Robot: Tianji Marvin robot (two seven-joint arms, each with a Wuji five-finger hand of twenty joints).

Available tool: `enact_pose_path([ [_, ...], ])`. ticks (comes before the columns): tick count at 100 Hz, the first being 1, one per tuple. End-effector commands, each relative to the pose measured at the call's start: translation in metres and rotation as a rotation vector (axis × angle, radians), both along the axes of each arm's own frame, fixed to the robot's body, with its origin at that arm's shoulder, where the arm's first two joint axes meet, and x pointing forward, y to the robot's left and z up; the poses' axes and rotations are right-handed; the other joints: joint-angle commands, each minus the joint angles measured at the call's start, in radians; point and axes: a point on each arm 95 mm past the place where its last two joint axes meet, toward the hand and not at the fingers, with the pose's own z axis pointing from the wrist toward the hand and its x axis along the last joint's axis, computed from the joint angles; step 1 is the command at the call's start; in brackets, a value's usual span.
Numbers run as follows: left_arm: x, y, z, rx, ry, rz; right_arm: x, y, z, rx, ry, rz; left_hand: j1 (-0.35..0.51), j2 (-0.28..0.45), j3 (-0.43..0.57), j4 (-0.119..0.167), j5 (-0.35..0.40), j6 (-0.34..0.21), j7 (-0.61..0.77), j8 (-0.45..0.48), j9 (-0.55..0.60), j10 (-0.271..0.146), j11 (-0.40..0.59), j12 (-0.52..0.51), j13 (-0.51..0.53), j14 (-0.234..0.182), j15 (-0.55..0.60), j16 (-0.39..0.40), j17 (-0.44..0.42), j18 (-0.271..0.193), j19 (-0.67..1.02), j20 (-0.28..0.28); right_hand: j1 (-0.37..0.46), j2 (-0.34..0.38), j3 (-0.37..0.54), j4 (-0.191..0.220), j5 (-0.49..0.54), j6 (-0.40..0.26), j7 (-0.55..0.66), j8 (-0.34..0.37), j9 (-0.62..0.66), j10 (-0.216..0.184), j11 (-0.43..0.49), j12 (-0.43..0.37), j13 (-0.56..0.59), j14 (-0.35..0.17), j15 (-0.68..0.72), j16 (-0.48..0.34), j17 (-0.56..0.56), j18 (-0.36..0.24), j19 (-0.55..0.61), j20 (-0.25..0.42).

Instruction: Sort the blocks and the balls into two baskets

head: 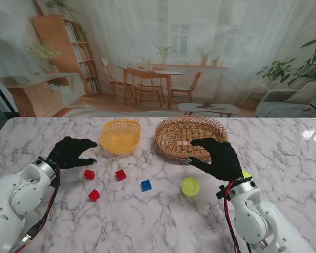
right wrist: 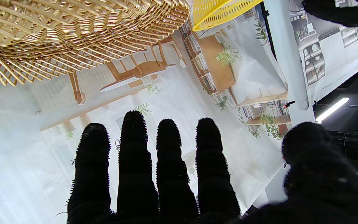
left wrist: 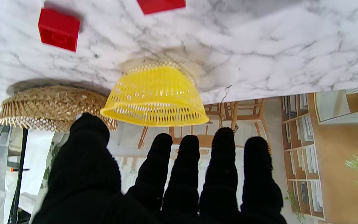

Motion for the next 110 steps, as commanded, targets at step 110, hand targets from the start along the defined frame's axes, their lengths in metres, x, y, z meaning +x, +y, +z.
enact_pose_path([
  [110, 0.006, 0.013, -0.06, 0.137, 0.241, 0.021, -0.003, -0.002, -0.001, -0.008, -0.006, -0.023, 0.028, -0.2, 0.273, 0.199, -0.147, -0.052, -0.018, 0.003, -0.166, -0.081, 0.018, -0.016, 0.025, -0.066, 0.002, 0.031, 0.02, -0.08, 0.001, 0.008, 0.02, 0.029, -0.014, 0.024, 0.008, -0.02, -0.017, 0.018, -0.01, 0.009, -0.017, 0.001, 0.001, 0.005, 0.01, 0.007, -0.012, 0.018, 0.002, 0.011],
])
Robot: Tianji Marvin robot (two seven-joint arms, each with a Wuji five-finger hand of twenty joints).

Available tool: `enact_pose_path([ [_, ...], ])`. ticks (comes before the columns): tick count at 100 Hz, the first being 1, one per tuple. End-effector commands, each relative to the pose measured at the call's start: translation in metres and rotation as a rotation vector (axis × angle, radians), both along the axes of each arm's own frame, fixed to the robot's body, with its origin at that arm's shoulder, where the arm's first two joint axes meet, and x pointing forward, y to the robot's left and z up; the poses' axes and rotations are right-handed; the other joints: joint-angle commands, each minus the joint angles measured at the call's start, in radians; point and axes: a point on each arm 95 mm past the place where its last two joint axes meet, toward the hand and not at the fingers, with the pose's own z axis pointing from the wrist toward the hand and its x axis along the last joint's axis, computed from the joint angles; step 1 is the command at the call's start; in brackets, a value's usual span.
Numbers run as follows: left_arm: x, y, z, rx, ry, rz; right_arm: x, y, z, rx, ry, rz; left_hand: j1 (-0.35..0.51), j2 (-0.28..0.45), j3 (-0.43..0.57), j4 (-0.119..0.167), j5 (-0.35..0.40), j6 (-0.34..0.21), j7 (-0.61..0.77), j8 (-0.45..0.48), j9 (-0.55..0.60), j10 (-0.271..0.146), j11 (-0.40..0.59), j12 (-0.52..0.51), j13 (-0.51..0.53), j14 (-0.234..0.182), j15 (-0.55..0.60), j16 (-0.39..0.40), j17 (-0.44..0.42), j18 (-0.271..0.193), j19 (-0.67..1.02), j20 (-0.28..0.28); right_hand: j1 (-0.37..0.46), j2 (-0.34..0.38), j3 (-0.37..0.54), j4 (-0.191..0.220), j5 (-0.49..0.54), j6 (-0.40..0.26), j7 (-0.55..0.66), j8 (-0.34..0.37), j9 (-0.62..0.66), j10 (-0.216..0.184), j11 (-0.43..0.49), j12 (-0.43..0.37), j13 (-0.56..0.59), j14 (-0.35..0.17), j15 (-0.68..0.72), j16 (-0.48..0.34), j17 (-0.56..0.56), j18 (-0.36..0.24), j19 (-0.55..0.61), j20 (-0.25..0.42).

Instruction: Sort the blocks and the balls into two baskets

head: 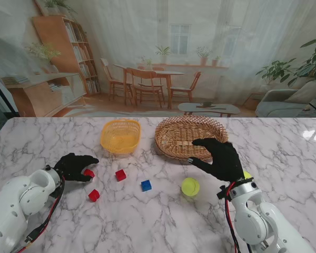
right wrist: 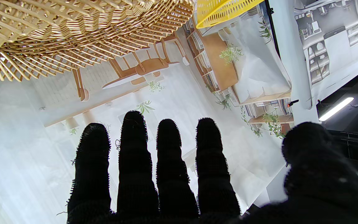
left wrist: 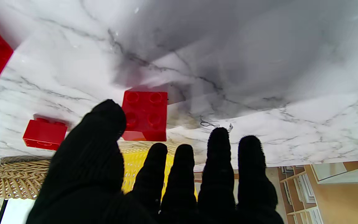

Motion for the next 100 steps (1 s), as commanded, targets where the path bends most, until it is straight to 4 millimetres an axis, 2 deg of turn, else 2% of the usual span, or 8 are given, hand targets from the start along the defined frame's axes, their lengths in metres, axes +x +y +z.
enact_pose_path([
  [1, -0.002, 0.003, -0.003, 0.014, 0.022, 0.003, -0.001, 0.0, -0.001, -0.003, 0.004, -0.006, 0.002, -0.022, 0.055, 0.041, -0.035, -0.016, 0.001, 0.016, -0.039, -0.022, 0.005, -0.004, 0.025, -0.014, 0.002, 0.017, 0.004, -0.015, 0.001, 0.009, 0.021, 0.03, -0.014, 0.024, 0.008, -0.02, -0.017, 0.018, -0.011, 0.009, -0.017, 0.0, 0.001, 0.005, 0.01, 0.007, -0.012, 0.018, 0.002, 0.01],
  [15, -0.002, 0.003, -0.004, 0.015, 0.033, 0.002, -0.001, 0.0, -0.001, -0.004, 0.003, -0.007, 0.005, -0.022, 0.068, 0.038, -0.037, -0.026, 0.007, 0.021, -0.038, -0.038, 0.012, -0.001, 0.031, -0.025, 0.004, 0.021, 0.012, -0.029, 0.003, 0.009, 0.02, 0.03, -0.014, 0.024, 0.008, -0.02, -0.017, 0.018, -0.011, 0.009, -0.017, 0.0, 0.001, 0.006, 0.01, 0.006, -0.013, 0.017, 0.002, 0.01],
  [23, -0.003, 0.003, -0.005, 0.014, 0.033, 0.001, -0.001, 0.0, -0.001, -0.004, 0.002, -0.007, 0.005, -0.042, -0.014, -0.057, -0.051, -0.03, 0.003, 0.02, -0.044, -0.039, 0.017, -0.001, 0.03, -0.025, 0.002, 0.027, 0.011, -0.032, 0.007, 0.009, 0.02, 0.03, -0.014, 0.024, 0.007, -0.021, -0.017, 0.018, -0.011, 0.011, -0.017, 0.0, 0.002, 0.006, 0.01, 0.007, -0.013, 0.017, 0.002, 0.01],
  [31, -0.003, 0.004, -0.005, 0.016, 0.025, -0.001, -0.001, 0.0, -0.001, -0.005, 0.001, -0.008, 0.003, -0.05, -0.049, -0.087, -0.064, -0.036, -0.015, 0.006, -0.047, -0.041, 0.013, -0.006, 0.031, -0.025, 0.001, 0.028, 0.013, -0.033, 0.009, 0.009, 0.02, 0.029, -0.015, 0.024, 0.008, -0.02, -0.017, 0.018, -0.012, 0.009, -0.017, 0.0, 0.001, 0.006, 0.01, 0.006, -0.013, 0.018, 0.002, 0.01],
  [63, -0.003, 0.008, -0.008, 0.03, 0.062, 0.025, 0.0, 0.0, -0.002, -0.007, 0.003, -0.006, 0.159, 0.017, 0.073, -0.012, -0.075, -0.058, 0.027, 0.033, -0.05, -0.054, 0.041, 0.004, 0.049, -0.035, 0.021, 0.043, 0.035, -0.057, 0.016, 0.002, 0.021, 0.03, -0.014, 0.024, 0.007, -0.019, -0.017, 0.018, -0.014, 0.01, -0.017, 0.0, -0.001, 0.006, 0.01, 0.006, -0.014, 0.017, 0.002, 0.01],
  [75, -0.002, 0.007, -0.011, 0.022, 0.05, 0.032, 0.0, 0.0, -0.002, -0.007, 0.001, -0.007, 0.194, 0.023, 0.002, -0.08, -0.043, -0.085, 0.134, 0.129, 0.02, -0.056, 0.104, 0.065, 0.079, -0.04, 0.055, 0.084, 0.057, -0.059, 0.052, 0.002, 0.02, 0.03, -0.014, 0.024, 0.005, -0.02, -0.018, 0.018, -0.015, 0.008, -0.016, 0.0, -0.001, 0.006, 0.01, 0.006, -0.014, 0.017, 0.001, 0.01],
  [93, 0.0, 0.005, -0.013, 0.001, 0.041, 0.033, 0.0, 0.0, -0.002, -0.004, -0.004, -0.009, 0.233, 0.04, -0.055, -0.107, 0.025, -0.128, 0.349, 0.301, 0.175, -0.061, 0.196, 0.174, 0.159, -0.026, 0.123, 0.161, 0.12, -0.044, 0.152, 0.024, 0.02, 0.031, -0.015, 0.024, 0.006, -0.019, -0.017, 0.019, -0.014, 0.009, -0.014, 0.001, 0.0, 0.005, 0.011, 0.007, -0.013, 0.017, 0.002, 0.01],
  [100, 0.0, 0.004, -0.014, -0.009, 0.045, 0.036, 0.0, 0.0, -0.001, -0.004, -0.007, -0.011, 0.268, 0.024, -0.073, -0.12, 0.047, -0.143, 0.414, 0.394, 0.243, -0.061, 0.182, 0.375, 0.193, -0.024, 0.16, 0.208, 0.141, -0.03, 0.201, 0.047, 0.02, 0.031, -0.015, 0.024, 0.007, -0.018, -0.016, 0.019, -0.015, 0.009, -0.014, 0.001, 0.0, 0.004, 0.012, 0.007, -0.013, 0.016, 0.002, 0.01],
])
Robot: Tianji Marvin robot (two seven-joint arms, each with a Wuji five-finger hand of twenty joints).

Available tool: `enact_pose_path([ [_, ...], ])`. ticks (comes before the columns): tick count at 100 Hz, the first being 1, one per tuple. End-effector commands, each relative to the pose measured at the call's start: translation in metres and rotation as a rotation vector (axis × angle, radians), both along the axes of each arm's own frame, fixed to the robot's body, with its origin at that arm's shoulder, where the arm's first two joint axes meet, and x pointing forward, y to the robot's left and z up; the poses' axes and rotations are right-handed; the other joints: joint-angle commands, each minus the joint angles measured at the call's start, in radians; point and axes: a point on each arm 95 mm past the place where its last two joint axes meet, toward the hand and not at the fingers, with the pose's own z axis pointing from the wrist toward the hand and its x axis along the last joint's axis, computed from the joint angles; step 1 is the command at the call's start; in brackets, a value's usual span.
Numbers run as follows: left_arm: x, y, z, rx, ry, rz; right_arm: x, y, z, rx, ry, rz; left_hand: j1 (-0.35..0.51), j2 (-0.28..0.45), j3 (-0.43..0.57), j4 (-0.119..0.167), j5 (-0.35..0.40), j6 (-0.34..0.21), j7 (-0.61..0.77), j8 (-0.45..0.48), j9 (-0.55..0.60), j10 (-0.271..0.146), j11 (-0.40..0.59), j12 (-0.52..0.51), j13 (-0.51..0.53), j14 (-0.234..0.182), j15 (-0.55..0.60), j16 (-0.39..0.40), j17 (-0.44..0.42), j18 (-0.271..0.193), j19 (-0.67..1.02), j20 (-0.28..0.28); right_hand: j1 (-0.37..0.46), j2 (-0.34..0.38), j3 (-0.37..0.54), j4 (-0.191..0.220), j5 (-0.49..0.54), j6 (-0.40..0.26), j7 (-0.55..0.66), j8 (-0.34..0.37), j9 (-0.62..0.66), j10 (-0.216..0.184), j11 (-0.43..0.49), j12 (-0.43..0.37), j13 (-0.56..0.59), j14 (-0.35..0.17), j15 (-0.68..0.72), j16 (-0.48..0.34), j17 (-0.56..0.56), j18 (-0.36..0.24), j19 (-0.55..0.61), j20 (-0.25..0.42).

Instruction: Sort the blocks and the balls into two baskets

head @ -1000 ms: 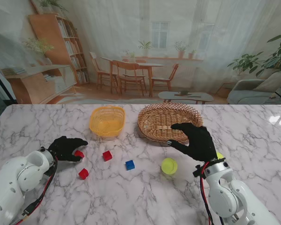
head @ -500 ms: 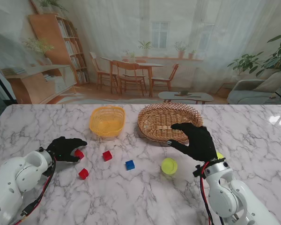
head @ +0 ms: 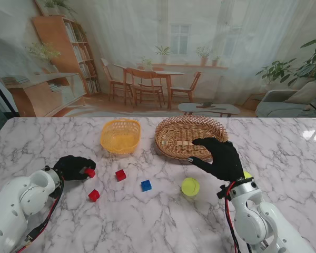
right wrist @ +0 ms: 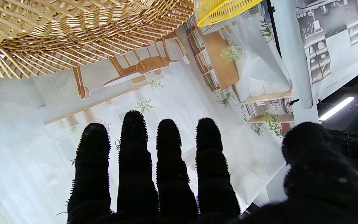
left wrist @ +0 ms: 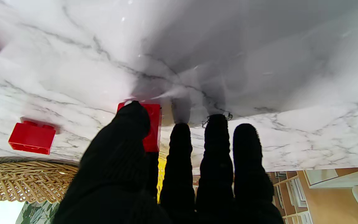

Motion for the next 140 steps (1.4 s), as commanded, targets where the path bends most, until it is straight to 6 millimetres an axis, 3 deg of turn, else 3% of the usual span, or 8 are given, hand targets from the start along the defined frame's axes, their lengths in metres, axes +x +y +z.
enact_pose_path([
  [1, -0.002, -0.002, -0.008, -0.003, 0.036, 0.006, -0.001, 0.0, -0.002, -0.002, 0.0, -0.007, 0.08, 0.001, -0.04, -0.033, 0.029, -0.032, 0.074, 0.068, 0.089, -0.019, 0.0, 0.157, 0.074, -0.001, 0.082, 0.05, 0.018, 0.018, 0.065, 0.04, 0.02, 0.032, -0.014, 0.024, 0.005, -0.018, -0.017, 0.019, -0.014, 0.01, -0.013, 0.001, 0.0, 0.005, 0.011, 0.007, -0.013, 0.016, 0.002, 0.01],
  [13, -0.003, -0.004, -0.009, -0.023, 0.038, 0.008, -0.001, -0.001, -0.002, 0.001, -0.004, -0.012, 0.111, -0.002, -0.064, -0.026, 0.06, -0.035, 0.18, 0.083, 0.202, -0.022, -0.054, 0.287, 0.117, 0.013, 0.149, 0.117, 0.041, 0.033, 0.126, 0.075, 0.02, 0.033, -0.015, 0.024, 0.006, -0.018, -0.016, 0.019, -0.015, 0.009, -0.013, 0.001, 0.0, 0.004, 0.013, 0.007, -0.013, 0.016, 0.003, 0.01],
  [32, -0.002, -0.004, -0.003, -0.031, 0.017, 0.008, -0.001, -0.001, -0.001, 0.003, -0.004, -0.016, 0.138, 0.021, -0.054, -0.021, 0.088, -0.024, 0.226, 0.074, 0.271, -0.014, -0.105, 0.352, 0.144, 0.024, 0.185, 0.149, 0.062, 0.041, 0.149, 0.083, 0.021, 0.032, -0.015, 0.024, 0.006, -0.017, -0.016, 0.019, -0.015, 0.009, -0.012, 0.001, 0.0, 0.004, 0.013, 0.007, -0.014, 0.016, 0.003, 0.01],
  [58, 0.006, -0.008, 0.033, -0.008, -0.047, -0.048, -0.001, -0.001, -0.002, -0.001, 0.001, -0.014, 0.138, 0.018, -0.059, -0.023, 0.101, -0.022, 0.241, 0.072, 0.288, -0.017, -0.103, 0.371, 0.157, 0.025, 0.208, 0.169, 0.076, 0.041, 0.156, 0.084, 0.022, 0.033, -0.016, 0.025, 0.006, -0.017, -0.016, 0.019, -0.014, 0.01, -0.011, 0.001, 0.0, 0.005, 0.014, 0.007, -0.013, 0.017, 0.003, 0.01],
  [95, 0.026, -0.014, 0.104, 0.005, -0.153, -0.135, 0.0, -0.001, -0.002, -0.002, 0.005, -0.016, 0.137, 0.024, -0.053, -0.019, 0.094, -0.022, 0.252, 0.073, 0.292, -0.021, -0.108, 0.378, 0.16, 0.018, 0.207, 0.175, 0.079, 0.036, 0.154, 0.083, 0.023, 0.033, -0.016, 0.025, 0.007, -0.017, -0.016, 0.019, -0.013, 0.009, -0.011, 0.0, -0.003, 0.006, 0.012, 0.006, -0.015, 0.017, 0.004, 0.01],
  [140, 0.066, -0.052, 0.122, -0.006, -0.162, -0.138, 0.001, -0.001, -0.003, -0.004, 0.014, -0.019, 0.137, 0.048, -0.059, -0.031, 0.08, -0.014, 0.247, 0.066, 0.285, -0.015, -0.116, 0.376, 0.161, 0.015, 0.208, 0.179, 0.085, 0.035, 0.162, 0.085, 0.024, 0.032, -0.018, 0.025, 0.009, -0.018, -0.016, 0.018, -0.01, 0.009, -0.013, 0.0, -0.002, 0.006, 0.013, 0.006, -0.015, 0.017, 0.003, 0.009],
])
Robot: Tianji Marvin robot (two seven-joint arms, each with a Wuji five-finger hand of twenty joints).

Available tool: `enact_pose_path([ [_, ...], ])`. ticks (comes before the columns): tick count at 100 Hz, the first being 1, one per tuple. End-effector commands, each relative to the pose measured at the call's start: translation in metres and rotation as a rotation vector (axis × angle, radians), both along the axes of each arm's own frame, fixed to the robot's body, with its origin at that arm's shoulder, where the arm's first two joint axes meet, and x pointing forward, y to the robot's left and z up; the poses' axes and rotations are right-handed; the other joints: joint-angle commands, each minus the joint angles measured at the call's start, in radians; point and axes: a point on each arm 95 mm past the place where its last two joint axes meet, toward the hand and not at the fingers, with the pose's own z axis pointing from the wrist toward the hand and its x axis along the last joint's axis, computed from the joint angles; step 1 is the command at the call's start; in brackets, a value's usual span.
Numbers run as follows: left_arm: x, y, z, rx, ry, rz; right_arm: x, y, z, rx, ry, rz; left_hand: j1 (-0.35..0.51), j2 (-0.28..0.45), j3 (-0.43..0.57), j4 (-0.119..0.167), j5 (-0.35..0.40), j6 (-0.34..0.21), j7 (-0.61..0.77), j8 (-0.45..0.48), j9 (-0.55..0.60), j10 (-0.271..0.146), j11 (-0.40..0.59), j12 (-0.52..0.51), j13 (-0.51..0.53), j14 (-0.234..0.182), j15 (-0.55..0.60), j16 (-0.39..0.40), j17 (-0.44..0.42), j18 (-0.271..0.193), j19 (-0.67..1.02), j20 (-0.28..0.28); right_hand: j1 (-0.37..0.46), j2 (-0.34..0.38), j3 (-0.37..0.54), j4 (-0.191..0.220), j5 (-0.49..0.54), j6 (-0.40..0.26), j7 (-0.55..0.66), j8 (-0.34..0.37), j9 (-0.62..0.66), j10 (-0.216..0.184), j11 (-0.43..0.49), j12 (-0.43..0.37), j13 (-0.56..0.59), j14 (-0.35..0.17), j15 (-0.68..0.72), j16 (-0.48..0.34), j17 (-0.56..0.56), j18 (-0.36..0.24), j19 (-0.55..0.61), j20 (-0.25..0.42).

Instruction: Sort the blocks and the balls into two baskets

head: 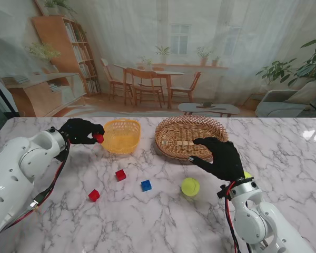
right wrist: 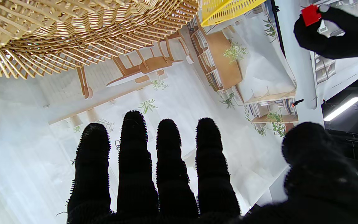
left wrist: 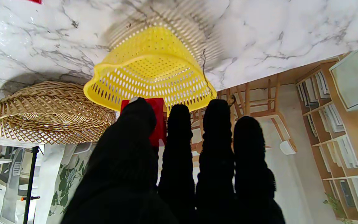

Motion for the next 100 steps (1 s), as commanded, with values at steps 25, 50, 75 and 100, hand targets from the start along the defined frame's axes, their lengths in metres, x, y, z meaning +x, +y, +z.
enact_pose_path([
  [25, 0.025, -0.036, 0.009, -0.027, 0.018, 0.024, 0.0, 0.0, -0.002, -0.002, 0.012, -0.006, 0.059, 0.056, -0.009, -0.017, 0.019, -0.001, 0.054, 0.0, 0.015, -0.005, -0.019, 0.012, 0.008, 0.001, 0.018, 0.011, -0.005, 0.01, 0.031, 0.03, 0.024, 0.032, -0.017, 0.025, 0.008, -0.018, -0.017, 0.018, -0.009, 0.009, -0.013, 0.001, 0.0, 0.007, 0.013, 0.006, -0.015, 0.017, 0.003, 0.009],
  [50, 0.047, -0.057, 0.001, -0.07, 0.042, 0.08, 0.0, 0.001, -0.003, -0.006, 0.015, -0.004, 0.049, 0.064, -0.015, -0.018, 0.001, 0.005, 0.04, -0.009, -0.013, -0.002, -0.017, 0.003, -0.008, 0.0, 0.007, 0.005, -0.018, 0.007, 0.024, 0.029, 0.024, 0.032, -0.017, 0.025, 0.008, -0.018, -0.016, 0.019, -0.01, 0.009, -0.013, 0.001, 0.0, 0.006, 0.013, 0.006, -0.015, 0.017, 0.003, 0.009],
  [75, 0.059, -0.065, -0.014, -0.049, 0.083, 0.119, -0.001, 0.0, -0.002, -0.002, 0.008, -0.005, 0.03, 0.075, -0.033, -0.016, -0.022, 0.023, -0.006, -0.031, -0.106, 0.018, 0.082, -0.108, -0.037, 0.001, -0.033, -0.036, -0.038, -0.002, -0.015, 0.016, 0.024, 0.032, -0.017, 0.025, 0.007, -0.018, -0.016, 0.019, -0.009, 0.009, -0.013, 0.001, -0.001, 0.006, 0.013, 0.006, -0.015, 0.017, 0.002, 0.009],
  [100, 0.061, -0.062, -0.026, -0.023, 0.124, 0.141, -0.001, 0.001, -0.002, -0.002, 0.007, -0.002, -0.162, 0.143, -0.106, -0.028, -0.03, 0.112, -0.372, -0.302, -0.301, 0.083, 0.093, -0.437, -0.16, 0.03, -0.131, -0.122, -0.121, 0.006, -0.116, -0.017, 0.023, 0.035, -0.018, 0.025, 0.003, -0.019, -0.018, 0.018, -0.01, 0.006, -0.013, 0.001, 0.0, 0.007, 0.013, 0.007, -0.015, 0.017, 0.003, 0.01],
])
